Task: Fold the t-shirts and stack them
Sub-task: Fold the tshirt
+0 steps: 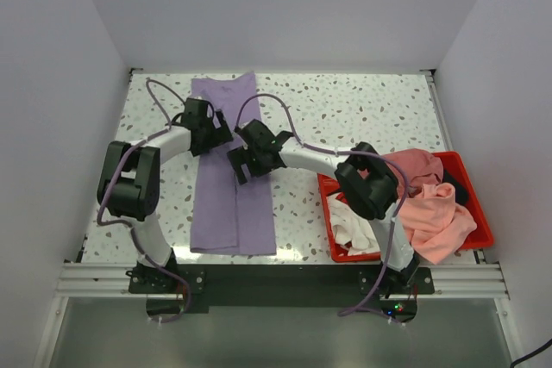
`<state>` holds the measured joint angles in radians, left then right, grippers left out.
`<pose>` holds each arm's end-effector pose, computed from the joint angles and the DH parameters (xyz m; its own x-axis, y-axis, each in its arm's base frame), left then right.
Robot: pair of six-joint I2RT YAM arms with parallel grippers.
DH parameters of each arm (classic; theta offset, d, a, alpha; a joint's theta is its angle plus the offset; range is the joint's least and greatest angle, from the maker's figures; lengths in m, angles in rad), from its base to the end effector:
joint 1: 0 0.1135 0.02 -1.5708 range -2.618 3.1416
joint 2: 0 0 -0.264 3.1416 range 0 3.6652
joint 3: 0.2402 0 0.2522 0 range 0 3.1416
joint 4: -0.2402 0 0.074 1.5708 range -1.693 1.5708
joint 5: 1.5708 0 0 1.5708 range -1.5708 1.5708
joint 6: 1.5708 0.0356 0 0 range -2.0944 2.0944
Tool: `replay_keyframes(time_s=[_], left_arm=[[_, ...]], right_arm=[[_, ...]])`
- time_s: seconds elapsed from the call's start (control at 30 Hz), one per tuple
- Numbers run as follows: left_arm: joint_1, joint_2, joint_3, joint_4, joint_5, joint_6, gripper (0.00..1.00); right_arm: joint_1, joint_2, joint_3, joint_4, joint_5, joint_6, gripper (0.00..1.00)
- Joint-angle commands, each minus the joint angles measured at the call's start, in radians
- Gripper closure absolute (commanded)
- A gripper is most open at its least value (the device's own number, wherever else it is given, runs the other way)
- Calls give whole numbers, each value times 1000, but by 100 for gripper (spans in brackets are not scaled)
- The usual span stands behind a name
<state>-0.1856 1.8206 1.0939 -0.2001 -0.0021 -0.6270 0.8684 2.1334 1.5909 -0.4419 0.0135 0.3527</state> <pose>0.3676 -0.0689 0.1637 -0.7440 -0.4573 -0.4872 -0.3127 0.8827 -0.3509 0.2990 0.3525 0.1704 -0.7670 -0.3715 -0.5232 -0.5258 0.8312 0.1806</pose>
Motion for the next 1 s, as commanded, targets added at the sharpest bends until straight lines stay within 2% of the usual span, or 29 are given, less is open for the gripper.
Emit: replay_keyframes(time_s=[0.0,0.17,0.33,0.43,0.47,0.63,0.77,0.87,0.97], left_arm=[[40,69,56,-45,-12,36,0],[43,57,132,-102,-7,27,0],[11,-107,74,-163,-47,-40,0],[-14,-256,-29,-223,-88,-97,0],[-26,-350,-105,-238,-104,-114,0],[-60,-624,-372,-375,-125,-269,0],[-112,-849,-572,-515,-147,-396,0],[-117,-969,-665,-564,-148,-499,0],[-118,-1021,-687,-590,-125,-554,0]], right_arm=[[-40,46,89,-32,-4,-23,1],[-54,36,176,-75,-35,-57,1],[-51,-93,103,-35,-75,-44,1],[-48,-217,-9,0,-84,-24,1],[-46,-249,-41,9,-84,-17,1],[-39,-450,-268,86,-96,43,1],[-35,-506,-367,121,-141,77,1],[-34,-514,-384,118,-129,86,1],[-34,-506,-373,74,-119,72,1]])
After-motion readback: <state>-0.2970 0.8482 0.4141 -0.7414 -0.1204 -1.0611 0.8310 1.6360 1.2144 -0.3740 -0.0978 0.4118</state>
